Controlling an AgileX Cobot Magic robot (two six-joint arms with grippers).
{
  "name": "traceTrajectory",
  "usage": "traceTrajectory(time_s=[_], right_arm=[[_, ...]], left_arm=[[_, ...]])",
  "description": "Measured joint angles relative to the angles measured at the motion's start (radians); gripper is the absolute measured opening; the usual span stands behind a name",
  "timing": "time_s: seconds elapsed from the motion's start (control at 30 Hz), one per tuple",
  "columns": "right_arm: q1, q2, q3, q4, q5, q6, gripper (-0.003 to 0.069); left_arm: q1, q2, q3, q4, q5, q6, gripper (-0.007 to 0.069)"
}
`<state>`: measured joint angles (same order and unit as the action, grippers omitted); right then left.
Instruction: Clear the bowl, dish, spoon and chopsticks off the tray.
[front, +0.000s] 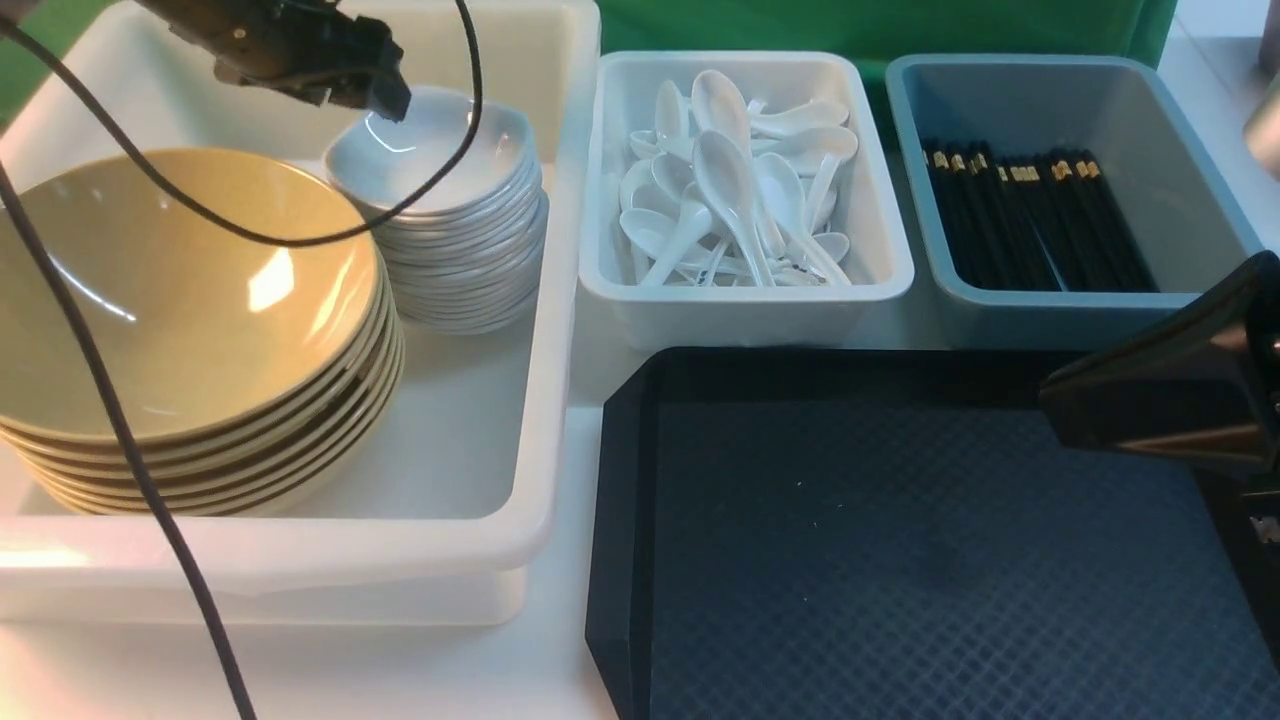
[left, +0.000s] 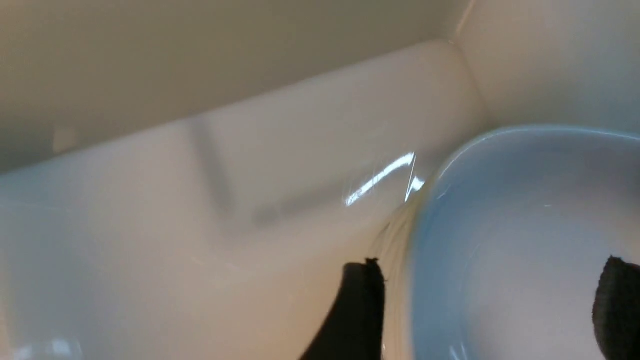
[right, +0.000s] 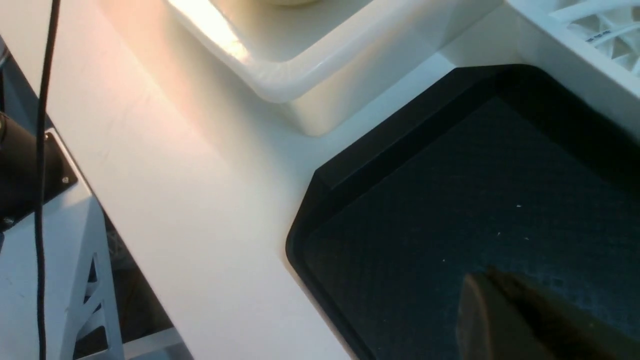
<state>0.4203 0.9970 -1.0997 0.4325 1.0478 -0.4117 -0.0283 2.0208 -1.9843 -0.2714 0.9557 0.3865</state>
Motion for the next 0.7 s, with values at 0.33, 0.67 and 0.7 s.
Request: traceTrajectory(time_s=[0.33,0.67,0.7], right_arm=[[0.000,0.000,0.000,-0.013,-0.082,-0.013,0.0043],[0.000,0.000,0.000,-0.013,-0.166,-0.031,0.0043],[0.000,0.000,0.000,-0.013,-0.169,-0.033,0.0043]], left_arm=[[-0.023,-0.331,-0.091,0.187,0.273,-0.141,0.0256],[-0.023,-0.876,0.480,0.169,0.229,-0.159,-0.0010],[-0.023,-0.990,0.624,0.154,0.183,-0.161,-0.0011]])
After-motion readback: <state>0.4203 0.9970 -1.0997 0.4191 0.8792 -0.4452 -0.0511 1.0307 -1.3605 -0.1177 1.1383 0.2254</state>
